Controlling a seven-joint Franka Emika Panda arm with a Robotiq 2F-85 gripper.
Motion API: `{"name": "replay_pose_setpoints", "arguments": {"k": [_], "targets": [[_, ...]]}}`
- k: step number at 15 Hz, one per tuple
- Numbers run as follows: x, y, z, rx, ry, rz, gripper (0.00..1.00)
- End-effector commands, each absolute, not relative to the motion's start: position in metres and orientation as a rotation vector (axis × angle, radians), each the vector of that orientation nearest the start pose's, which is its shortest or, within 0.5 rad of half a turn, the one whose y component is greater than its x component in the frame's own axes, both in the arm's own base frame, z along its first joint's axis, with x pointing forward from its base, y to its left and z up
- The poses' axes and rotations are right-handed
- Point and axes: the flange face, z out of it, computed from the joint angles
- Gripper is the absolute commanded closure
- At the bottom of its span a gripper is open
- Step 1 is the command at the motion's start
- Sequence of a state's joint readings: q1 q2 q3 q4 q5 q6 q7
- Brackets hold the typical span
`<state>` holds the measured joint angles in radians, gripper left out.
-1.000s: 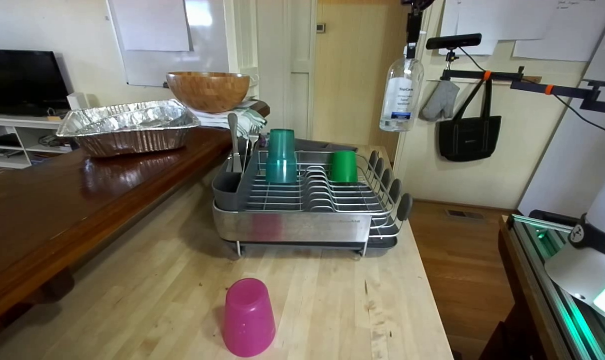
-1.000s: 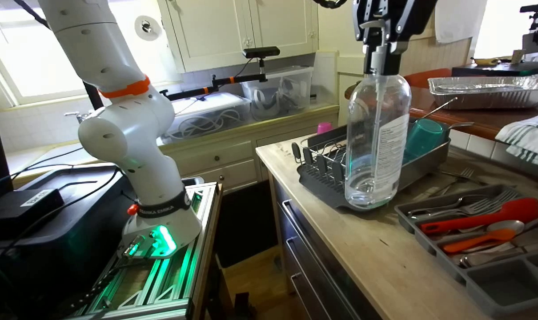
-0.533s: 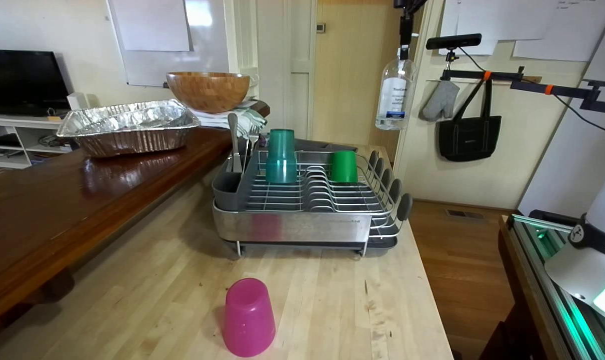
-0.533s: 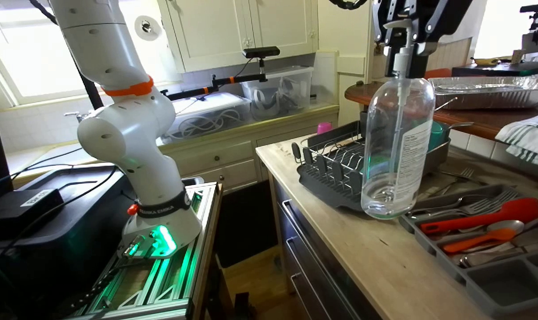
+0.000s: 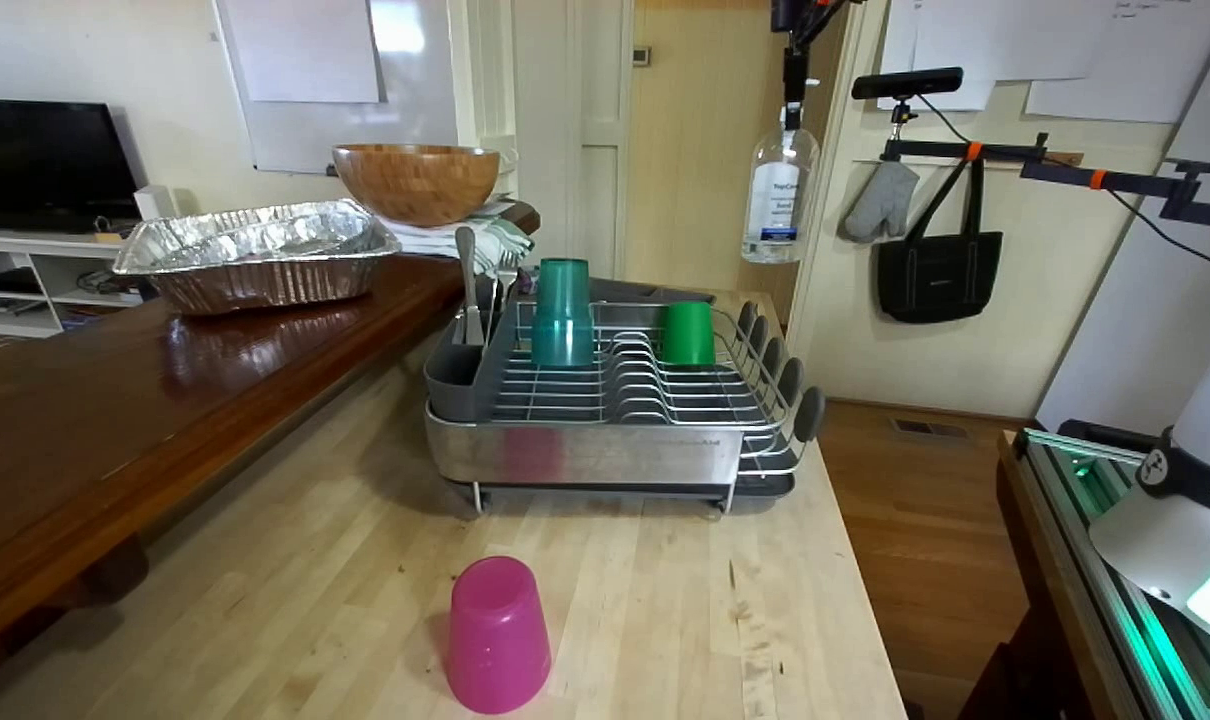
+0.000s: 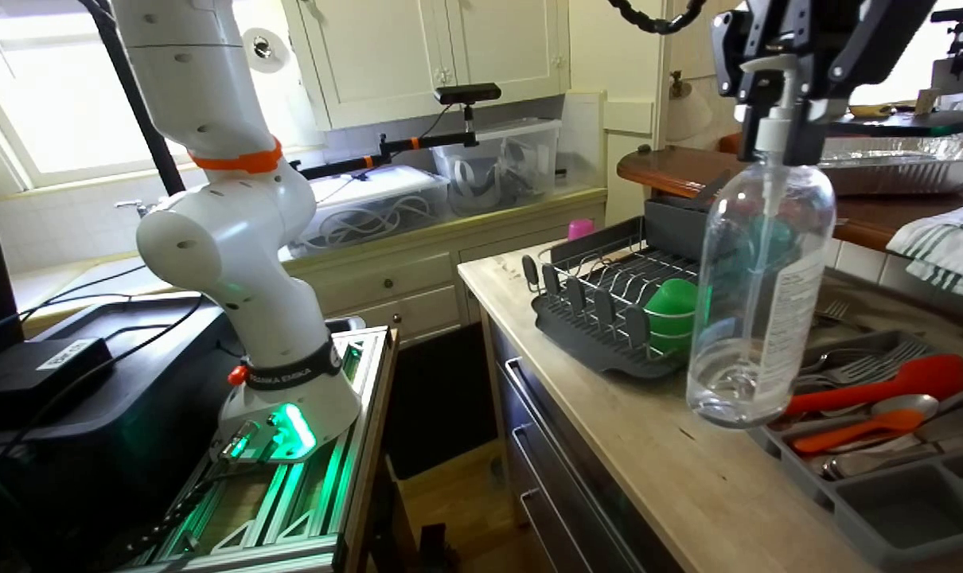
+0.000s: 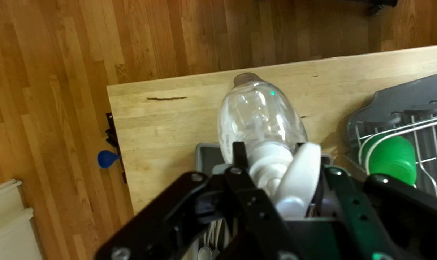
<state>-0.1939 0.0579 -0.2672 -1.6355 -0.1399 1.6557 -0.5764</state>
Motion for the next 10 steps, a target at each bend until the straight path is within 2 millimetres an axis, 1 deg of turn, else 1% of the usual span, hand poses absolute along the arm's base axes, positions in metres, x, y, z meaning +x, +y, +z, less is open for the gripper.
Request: {"name": "replay_pose_setpoints", "arguments": {"k": [1,4,7,10], "targets": [[0.543,-0.306,0.564,-3.301,-0.209,0.175,0.88],[0.564,-0.331,0.551,-3.32,-0.143,0.174,0.88],[0.582,-0.358,0.531,-3.304,-0.054,0.214,0.88],[0.594,-0.379,0.508,-3.267,0.033,0.254,0.88]]}}
